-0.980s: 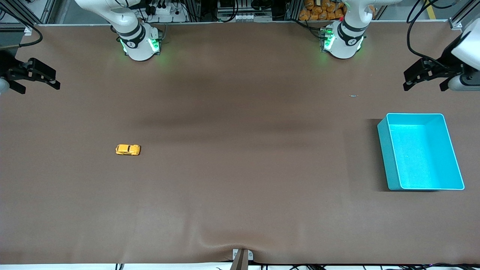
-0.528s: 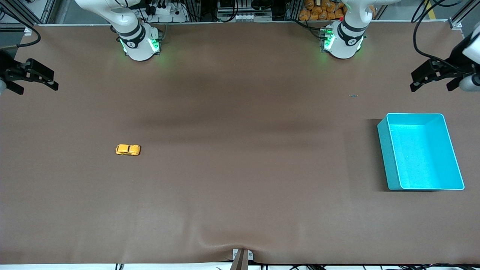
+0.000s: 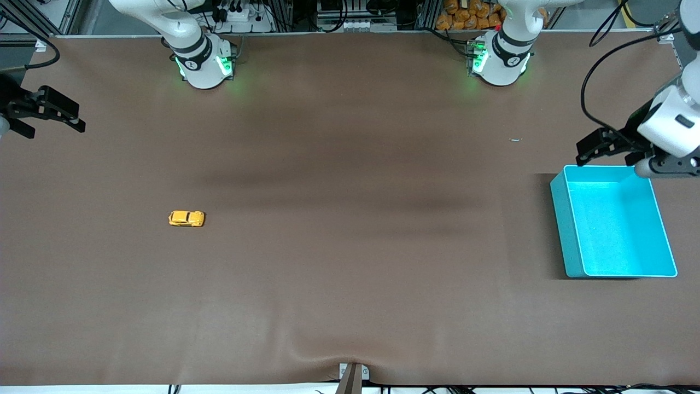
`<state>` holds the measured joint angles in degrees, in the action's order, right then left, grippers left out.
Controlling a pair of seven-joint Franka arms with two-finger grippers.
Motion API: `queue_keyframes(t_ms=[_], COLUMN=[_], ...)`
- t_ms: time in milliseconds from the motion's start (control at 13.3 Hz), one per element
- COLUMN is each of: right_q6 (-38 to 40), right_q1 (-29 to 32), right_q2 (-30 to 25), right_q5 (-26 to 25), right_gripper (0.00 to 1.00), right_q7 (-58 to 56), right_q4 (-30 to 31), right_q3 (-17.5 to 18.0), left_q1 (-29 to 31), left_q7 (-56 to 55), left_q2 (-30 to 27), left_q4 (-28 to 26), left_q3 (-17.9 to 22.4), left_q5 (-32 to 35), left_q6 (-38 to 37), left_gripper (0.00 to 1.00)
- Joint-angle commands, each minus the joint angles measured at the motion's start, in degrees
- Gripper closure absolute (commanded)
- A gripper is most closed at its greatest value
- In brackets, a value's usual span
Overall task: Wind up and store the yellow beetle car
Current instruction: 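Move the right gripper out toward the yellow toy car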
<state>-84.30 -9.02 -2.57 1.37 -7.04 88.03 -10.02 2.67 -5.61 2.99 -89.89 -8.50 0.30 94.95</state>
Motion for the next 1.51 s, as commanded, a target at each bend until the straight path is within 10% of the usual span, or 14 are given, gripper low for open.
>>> queue_keyframes(t_ms=[0, 829, 1432], right_q6=[-0.08, -1.03, -28.88], right_q1=[-0.83, -2.23, -3.82], right_q2=[-0.33, 0.55, 8.17], right_q5=[-0.14, -0.49, -1.8], right_gripper=[0.0, 0.0, 0.0], right_q7=[-0.08, -1.47, -38.26], right_q4=[-0.05, 2.84, 25.17], right_q3=[-0.7, -0.44, -0.44], left_q1=[0.32, 0.84, 1.2], left_q7=[0.07, 0.6, 0.25], left_q2=[-2.02, -4.05, -2.99], left_q4=[0.42, 0.24, 0.33], left_q3=[-0.29, -0.99, -0.38], left_q5=[-1.36, -0.92, -0.65], left_q6=[1.9, -1.79, -3.28], left_gripper=[0.0, 0.0, 0.0])
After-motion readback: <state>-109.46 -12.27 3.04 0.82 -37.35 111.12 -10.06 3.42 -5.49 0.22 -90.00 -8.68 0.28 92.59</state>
